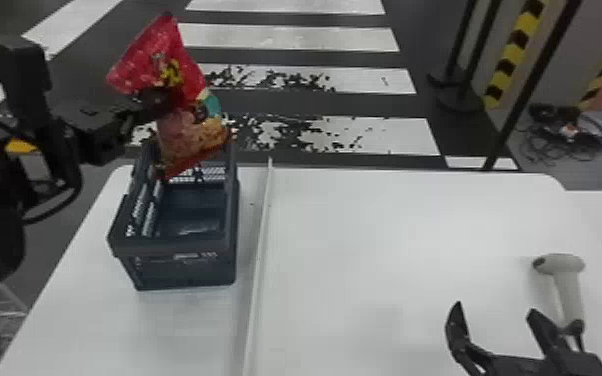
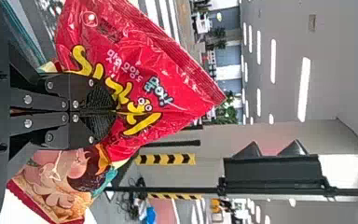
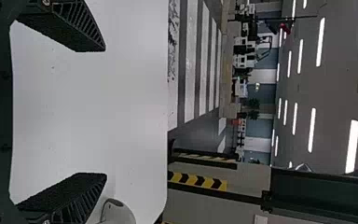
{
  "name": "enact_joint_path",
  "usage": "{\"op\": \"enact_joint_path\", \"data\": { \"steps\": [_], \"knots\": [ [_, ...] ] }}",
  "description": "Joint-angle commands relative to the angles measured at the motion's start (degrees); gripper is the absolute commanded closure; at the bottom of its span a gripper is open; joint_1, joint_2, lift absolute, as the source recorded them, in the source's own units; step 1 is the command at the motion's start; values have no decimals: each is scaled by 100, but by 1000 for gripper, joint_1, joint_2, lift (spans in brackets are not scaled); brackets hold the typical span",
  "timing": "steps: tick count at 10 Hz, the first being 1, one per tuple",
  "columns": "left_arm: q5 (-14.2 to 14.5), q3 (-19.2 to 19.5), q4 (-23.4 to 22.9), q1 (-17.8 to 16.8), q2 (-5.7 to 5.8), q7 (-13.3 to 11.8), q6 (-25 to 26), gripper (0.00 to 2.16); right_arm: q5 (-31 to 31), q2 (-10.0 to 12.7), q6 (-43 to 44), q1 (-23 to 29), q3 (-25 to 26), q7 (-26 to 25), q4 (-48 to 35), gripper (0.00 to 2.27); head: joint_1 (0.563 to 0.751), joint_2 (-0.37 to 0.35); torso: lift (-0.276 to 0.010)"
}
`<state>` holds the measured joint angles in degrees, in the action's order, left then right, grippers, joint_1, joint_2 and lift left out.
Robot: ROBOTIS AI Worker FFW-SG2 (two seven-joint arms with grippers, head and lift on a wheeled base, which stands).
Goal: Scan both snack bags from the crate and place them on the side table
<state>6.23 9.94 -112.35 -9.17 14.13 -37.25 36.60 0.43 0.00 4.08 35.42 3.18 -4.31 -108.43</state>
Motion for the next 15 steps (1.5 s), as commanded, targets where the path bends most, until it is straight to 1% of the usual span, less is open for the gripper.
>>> {"op": "enact_joint_path", "data": {
  "steps": [1,2,3,4,5,6,7,8,9,11,12,13,14,15],
  "knots": [
    [98,-124,-199,-6,-297,-1,256,2138,1,5,18,61,-11,0,-108,26,695,-22,-95],
    [89,-300,-208,-23,-490,-1,379,2138,19,5,18,79,-28,0,-170,26,695,-46,-95],
    [54,-528,-208,-76,-683,-1,397,2138,37,5,18,97,-28,-9,-196,26,695,-74,-95],
    [-8,-765,-146,-120,-894,-1,432,2138,54,5,18,114,-28,-18,-214,26,695,-92,-95],
    [-104,-1012,-23,-146,-1079,-1,432,2138,54,5,18,140,-19,-18,-257,26,695,-128,-95],
    [-175,-1249,135,-146,-1202,-1,432,2138,54,5,18,158,16,-18,-310,26,695,-171,-95],
    [-236,-1469,284,-129,-1281,-1,450,2138,54,5,0,167,42,-26,-363,26,695,-208,-95],
    [-306,-1680,372,-50,-1325,43,502,2138,54,5,0,167,77,-26,-381,26,695,-227,-95],
    [-324,-1882,372,56,-1343,148,713,2138,54,5,0,167,104,-26,-381,26,695,-259,-95],
    [-447,-2242,460,241,-1360,201,871,2138,54,5,0,132,139,-26,-389,26,695,-315,-95],
    [-596,-2506,574,267,-1360,210,889,2138,54,5,0,123,139,-26,-416,26,695,-328,-95],
    [-640,-2734,856,267,-1395,227,889,2138,54,5,0,123,148,-26,-442,26,695,-350,-95],
    [-649,-2928,1172,241,-1428,280,871,2138,37,5,-17,123,174,-26,-451,26,695,-350,-95],
    [-658,-3077,1506,205,-1428,368,836,2138,28,5,-17,132,200,-26,-468,26,695,-350,-95]
  ]
}}
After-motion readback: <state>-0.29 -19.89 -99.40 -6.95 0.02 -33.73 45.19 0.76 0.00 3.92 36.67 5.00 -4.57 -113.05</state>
